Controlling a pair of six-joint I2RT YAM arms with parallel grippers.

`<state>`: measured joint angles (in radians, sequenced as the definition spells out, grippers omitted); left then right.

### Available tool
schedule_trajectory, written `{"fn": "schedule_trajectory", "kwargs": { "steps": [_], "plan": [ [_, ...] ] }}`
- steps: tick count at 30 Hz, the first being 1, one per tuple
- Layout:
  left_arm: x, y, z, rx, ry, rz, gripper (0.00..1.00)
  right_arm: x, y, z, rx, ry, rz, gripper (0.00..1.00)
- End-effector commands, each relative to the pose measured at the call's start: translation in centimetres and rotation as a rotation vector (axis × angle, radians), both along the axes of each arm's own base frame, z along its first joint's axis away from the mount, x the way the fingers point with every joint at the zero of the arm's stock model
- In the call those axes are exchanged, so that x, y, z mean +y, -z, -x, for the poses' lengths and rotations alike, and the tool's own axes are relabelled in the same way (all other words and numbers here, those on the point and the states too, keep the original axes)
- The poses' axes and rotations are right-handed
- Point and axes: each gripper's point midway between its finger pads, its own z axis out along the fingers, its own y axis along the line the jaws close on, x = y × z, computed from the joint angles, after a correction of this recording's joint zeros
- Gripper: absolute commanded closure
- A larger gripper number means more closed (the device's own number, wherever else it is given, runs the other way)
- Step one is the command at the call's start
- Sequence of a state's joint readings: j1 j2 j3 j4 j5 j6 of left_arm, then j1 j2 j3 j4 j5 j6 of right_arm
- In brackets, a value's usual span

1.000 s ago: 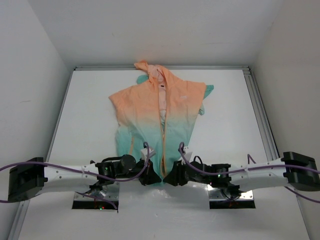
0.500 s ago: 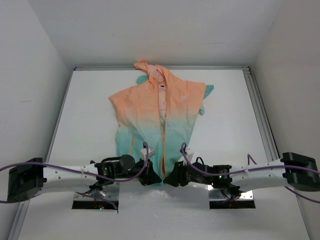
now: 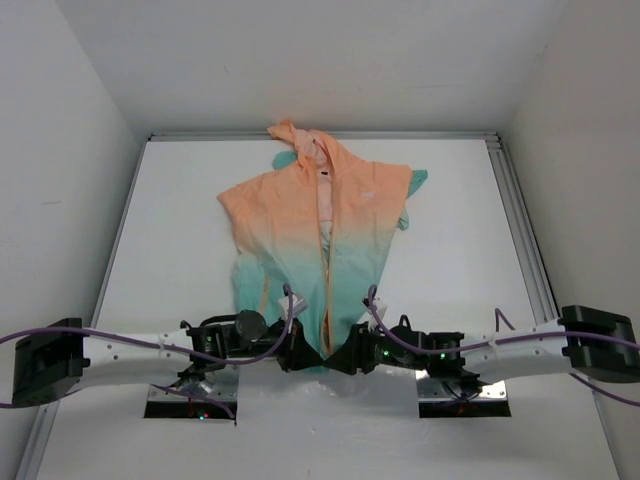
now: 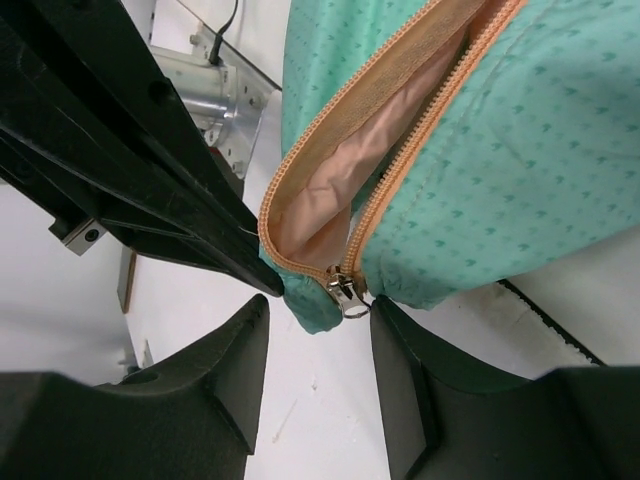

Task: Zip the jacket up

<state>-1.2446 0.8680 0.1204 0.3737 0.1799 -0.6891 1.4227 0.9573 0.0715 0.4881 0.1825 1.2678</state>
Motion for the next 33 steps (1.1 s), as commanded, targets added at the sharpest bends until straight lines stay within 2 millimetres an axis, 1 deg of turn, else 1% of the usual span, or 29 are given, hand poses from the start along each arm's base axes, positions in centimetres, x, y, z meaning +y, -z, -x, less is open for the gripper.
{"fn": "schedule_trajectory", "kwargs": {
  "steps": [1,2,3,4,5,7,10,11,13,17,18,20,21,24,30,31,33],
  "plan": [
    [-0.7,-1.9,0.6,-0.01,0.032,0.082,1.0,0.7,-1.9,-0.1,0.001,0.012,-0.097,0.55],
    [-0.7,-1.9,0.6,-0.012,0.034,0.083,1.0,0.5,-1.4,-0.1,0.003,0.015,-0.074,0.55],
    [-0.6,-2.0,0.5,-0.014,0.029,0.086,1.0,0.6,-1.4,-0.1,0.006,0.014,-0.068,0.54],
    [-0.6,-2.0,0.5,-0.015,0.029,0.087,1.0,0.6,-1.3,-0.1,0.008,0.013,-0.064,0.51],
    [-0.7,-2.1,0.5,-0.015,0.029,0.087,1.0,0.7,-1.7,-0.1,0.013,0.015,-0.086,0.51],
    [-0.7,-2.1,0.6,-0.013,0.037,0.088,1.0,0.6,-1.6,0.1,0.018,0.012,-0.095,0.49],
    [-0.7,-2.0,0.6,-0.012,0.038,0.09,1.0,0.9,-1.9,0.2,0.014,-0.002,-0.103,0.49],
    [-0.8,-2.0,0.7,-0.009,0.042,0.09,1.0,1.1,-2.4,0.2,0.011,-0.003,-0.122,0.49],
    [-0.9,-2.1,0.8,-0.007,0.051,0.094,1.0,1.2,-2.5,0.2,0.007,-0.007,-0.129,0.49],
    [-0.8,-2.4,0.7,-0.011,0.043,0.105,1.0,1.3,-2.5,0.4,0.017,-0.015,-0.138,0.41],
    [-0.9,-2.7,0.8,-0.012,0.046,0.113,1.0,1.0,-2.1,0.4,0.021,-0.012,-0.133,0.41],
    [-0.8,-2.6,0.8,-0.012,0.044,0.114,1.0,1.0,-2.4,0.5,0.027,-0.01,-0.156,0.4],
    [-0.7,-2.6,0.8,-0.01,0.041,0.116,1.0,0.9,-2.2,0.5,0.031,-0.011,-0.154,0.39],
    [-0.7,-2.7,0.9,-0.008,0.043,0.121,1.0,1.1,-2.8,0.5,0.035,-0.005,-0.185,0.37],
    [-0.6,-2.4,0.9,-0.005,0.04,0.115,1.0,1.1,-2.4,0.7,0.048,-0.014,-0.17,0.32],
    [-0.4,-2.0,0.7,-0.008,0.032,0.105,1.0,0.9,-2.2,0.8,0.058,-0.012,-0.16,0.32],
    [-0.4,-1.9,0.7,-0.005,0.028,0.104,1.0,0.9,-2.3,0.8,0.063,-0.01,-0.166,0.32]
  ]
}}
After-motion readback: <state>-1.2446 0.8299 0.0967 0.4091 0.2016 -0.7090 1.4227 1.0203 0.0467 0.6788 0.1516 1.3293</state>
